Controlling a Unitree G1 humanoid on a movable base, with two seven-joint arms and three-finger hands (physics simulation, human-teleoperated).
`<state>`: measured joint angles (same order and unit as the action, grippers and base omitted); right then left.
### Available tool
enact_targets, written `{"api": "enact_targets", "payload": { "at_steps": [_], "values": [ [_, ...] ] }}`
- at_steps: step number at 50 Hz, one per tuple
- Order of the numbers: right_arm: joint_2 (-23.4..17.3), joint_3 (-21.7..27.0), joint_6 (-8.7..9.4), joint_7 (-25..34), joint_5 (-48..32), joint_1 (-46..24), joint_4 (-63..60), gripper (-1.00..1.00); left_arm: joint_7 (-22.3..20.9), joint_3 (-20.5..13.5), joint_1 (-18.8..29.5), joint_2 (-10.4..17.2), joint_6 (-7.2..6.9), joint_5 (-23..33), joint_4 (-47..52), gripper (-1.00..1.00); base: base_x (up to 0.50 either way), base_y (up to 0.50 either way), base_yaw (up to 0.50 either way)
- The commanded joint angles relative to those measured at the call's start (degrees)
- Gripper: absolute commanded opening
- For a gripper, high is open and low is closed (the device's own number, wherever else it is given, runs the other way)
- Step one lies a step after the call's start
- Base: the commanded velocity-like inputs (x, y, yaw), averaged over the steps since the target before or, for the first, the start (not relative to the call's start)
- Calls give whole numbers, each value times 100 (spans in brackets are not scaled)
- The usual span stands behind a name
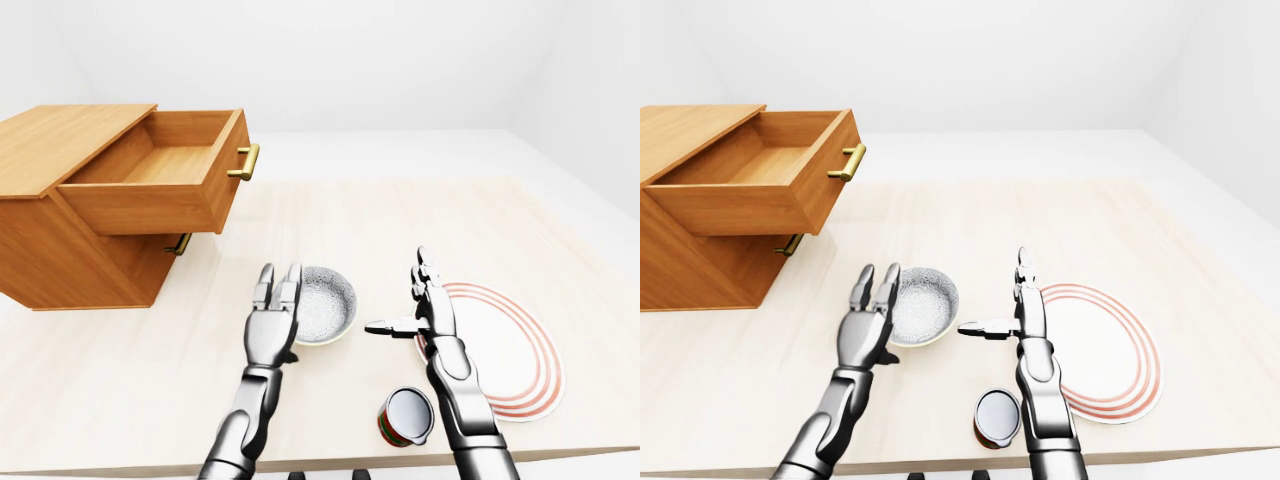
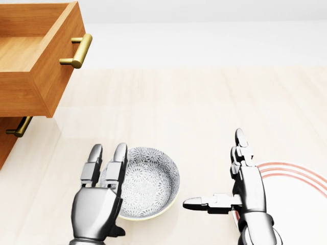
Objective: Put the bowl on top of the cabinet.
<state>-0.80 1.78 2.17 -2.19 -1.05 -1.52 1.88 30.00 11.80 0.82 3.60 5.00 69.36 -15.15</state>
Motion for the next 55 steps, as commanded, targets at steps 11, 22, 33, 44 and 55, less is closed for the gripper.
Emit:
{"api": "enact_targets", "payload": {
  "at_steps": [11,22,33,44,55],
  "values": [
    [4,-2,42,23,2,58,-140,100,0,648,641,-55,0,1667,-1480,100,0,0,0],
    [7,-6,27,14,-4,33,-87,100,0,626,612,-9,0,1661,-1434,-97,0,0,0],
    [1,8,19,14,5,20,-60,100,0,599,565,8,0,1616,-1311,-89,0,0,0],
    [1,3,6,29,13,31,-63,100,0,590,516,15,0,1580,-1206,-78,0,0,0],
    [10,-12,47,30,10,65,-153,100,0,423,244,-20,0,972,-252,-89,0,0,0]
  ]
}}
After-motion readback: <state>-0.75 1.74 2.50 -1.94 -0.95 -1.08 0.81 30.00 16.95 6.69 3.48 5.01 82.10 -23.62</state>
